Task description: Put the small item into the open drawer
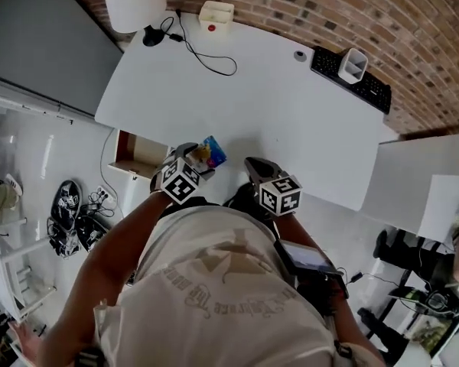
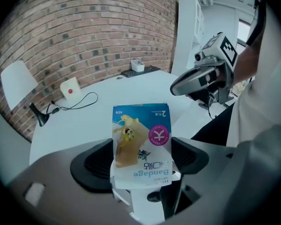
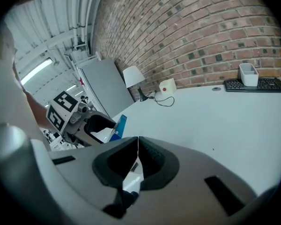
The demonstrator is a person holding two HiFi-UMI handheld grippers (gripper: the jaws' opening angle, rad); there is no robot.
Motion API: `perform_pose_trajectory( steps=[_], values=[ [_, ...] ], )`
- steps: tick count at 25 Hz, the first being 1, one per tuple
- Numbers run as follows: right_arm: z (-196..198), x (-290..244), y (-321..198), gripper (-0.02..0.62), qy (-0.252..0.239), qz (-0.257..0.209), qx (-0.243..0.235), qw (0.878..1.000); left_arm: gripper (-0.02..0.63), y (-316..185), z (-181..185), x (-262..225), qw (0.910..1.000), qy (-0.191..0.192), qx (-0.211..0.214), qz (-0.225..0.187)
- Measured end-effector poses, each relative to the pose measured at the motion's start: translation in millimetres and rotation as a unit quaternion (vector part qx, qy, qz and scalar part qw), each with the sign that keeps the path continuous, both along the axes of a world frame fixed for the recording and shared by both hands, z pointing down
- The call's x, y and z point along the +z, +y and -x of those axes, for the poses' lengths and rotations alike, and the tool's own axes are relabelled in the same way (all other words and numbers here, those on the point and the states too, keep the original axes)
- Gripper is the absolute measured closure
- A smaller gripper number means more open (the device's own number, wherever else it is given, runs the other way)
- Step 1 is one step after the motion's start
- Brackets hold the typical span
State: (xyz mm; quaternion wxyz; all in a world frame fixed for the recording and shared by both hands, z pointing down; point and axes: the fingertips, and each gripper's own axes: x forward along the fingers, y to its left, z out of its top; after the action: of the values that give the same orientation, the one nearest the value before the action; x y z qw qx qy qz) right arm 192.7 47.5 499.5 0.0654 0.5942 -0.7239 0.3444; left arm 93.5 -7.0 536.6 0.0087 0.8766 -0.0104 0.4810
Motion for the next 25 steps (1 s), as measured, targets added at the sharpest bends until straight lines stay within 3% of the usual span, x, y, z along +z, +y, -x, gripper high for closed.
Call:
perform_pose_trajectory(
  steps=[6, 11, 16, 25],
  values=[
    [19.3, -13.2, -19.7, 0.589, 0.016, -0.001, -0.026, 1.000, 0.221, -15.7, 48.0, -6.9, 0.9958, 0.029, -0.086, 0.014],
    [39.6, -22.5, -33.3, 0.589, 0.032, 0.000, -0.052, 0.998, 0.221, -15.9, 84.7, -4.7, 0.9909, 0.040, -0.127, 0.021],
    [84.2, -21.1, -47.0, 0.589, 0.034, 0.006, -0.083, 0.996, 0.221, -26.1, 131.6, -0.6, 0.9836, 0.046, -0.172, 0.026],
    [164.0, -9.6, -65.1, 0.589, 0.037, 0.021, -0.117, 0.992, 0.221, -37.0, 213.9, 8.9, 0.9760, 0.051, -0.209, 0.034]
  ],
)
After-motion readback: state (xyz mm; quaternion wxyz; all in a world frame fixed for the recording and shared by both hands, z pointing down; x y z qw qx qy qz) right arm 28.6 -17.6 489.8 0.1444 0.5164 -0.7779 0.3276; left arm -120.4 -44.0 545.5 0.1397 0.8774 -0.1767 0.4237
